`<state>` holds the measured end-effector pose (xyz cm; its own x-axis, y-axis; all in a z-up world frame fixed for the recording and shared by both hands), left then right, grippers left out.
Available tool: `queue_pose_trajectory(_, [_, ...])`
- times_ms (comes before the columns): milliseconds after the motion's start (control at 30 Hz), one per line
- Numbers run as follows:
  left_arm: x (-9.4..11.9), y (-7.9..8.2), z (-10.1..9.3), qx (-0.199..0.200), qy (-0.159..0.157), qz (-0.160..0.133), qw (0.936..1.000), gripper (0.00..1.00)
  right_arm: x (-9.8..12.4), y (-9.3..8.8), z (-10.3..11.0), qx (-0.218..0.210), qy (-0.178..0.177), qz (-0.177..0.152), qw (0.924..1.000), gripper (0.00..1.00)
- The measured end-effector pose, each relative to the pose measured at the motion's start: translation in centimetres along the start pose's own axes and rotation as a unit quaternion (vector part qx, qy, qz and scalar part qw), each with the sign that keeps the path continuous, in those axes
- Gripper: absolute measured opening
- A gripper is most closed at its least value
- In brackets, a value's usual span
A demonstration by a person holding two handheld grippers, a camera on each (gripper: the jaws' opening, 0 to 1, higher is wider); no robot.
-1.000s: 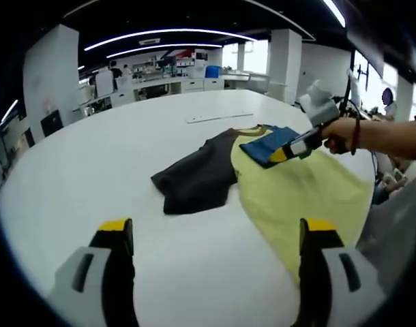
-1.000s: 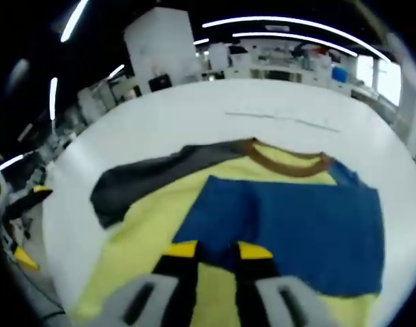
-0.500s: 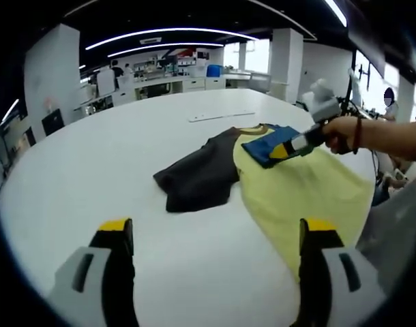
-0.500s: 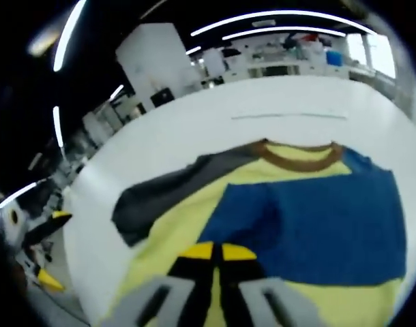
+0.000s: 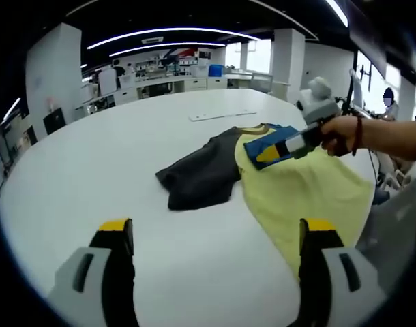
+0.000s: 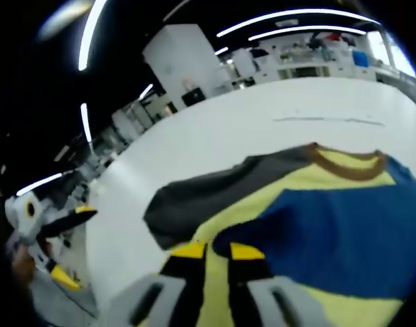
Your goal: Fold the garment on the visible template until the final outline fits inside the template.
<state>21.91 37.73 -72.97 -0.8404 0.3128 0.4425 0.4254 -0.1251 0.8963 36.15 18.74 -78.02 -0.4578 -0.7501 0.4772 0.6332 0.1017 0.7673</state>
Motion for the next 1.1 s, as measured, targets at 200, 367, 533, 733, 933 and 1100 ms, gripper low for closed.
queue_pose_trajectory(200, [0.1, -0.2, 0.1, 0.001, 0.002, 0.002, 1.0000, 0.99, -0.5, -0.4, 0.8, 0.039, 0.024, 0.007, 0.9989, 0.17])
queue_pose_trajectory(367, [0.1, -0.1, 0.0, 0.000, 0.001, 0.001, 1.0000, 0.99, -0.7, -0.6, 1.0, 0.042, 0.034, 0.012, 0.9985, 0.24])
queue_pose_trajectory(533, [0.2, 0.0, -0.1, -0.001, 0.001, 0.000, 1.0000, 0.99, -0.5, -0.6, 0.7, 0.064, 0.026, 0.012, 0.9976, 0.37])
queue_pose_trajectory(733, [0.1, -0.1, -0.1, -0.004, 0.001, 0.002, 1.0000, 0.99, 0.1, -0.3, 0.2, 0.080, 0.009, 0.008, 0.9967, 0.56])
queue_pose_trajectory(933, [0.0, -0.1, -0.1, -0.006, 0.003, 0.002, 1.0000, 0.99, 1.0, 0.2, -1.1, 0.086, -0.017, 0.000, 0.9962, 0.77])
queue_pose_trajectory(1100, [-0.1, 0.1, -0.1, -0.007, 0.005, -0.002, 1.0000, 0.99, 1.9, 0.6, -2.2, 0.085, -0.027, -0.005, 0.9960, 0.88])
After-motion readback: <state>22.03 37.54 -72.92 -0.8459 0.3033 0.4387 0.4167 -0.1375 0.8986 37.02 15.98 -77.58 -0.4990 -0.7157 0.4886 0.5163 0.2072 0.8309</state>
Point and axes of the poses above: the point that each gripper's makers call its tool centre point, and the gripper's own axes: x roughly backward along the fingers, z roughly to its left, y roughly out of its top, the point moved 7 cm from there along x, roughly backward along the fingers, and after that the axes turned 8 degrees about -z, right-handed, at the moved point
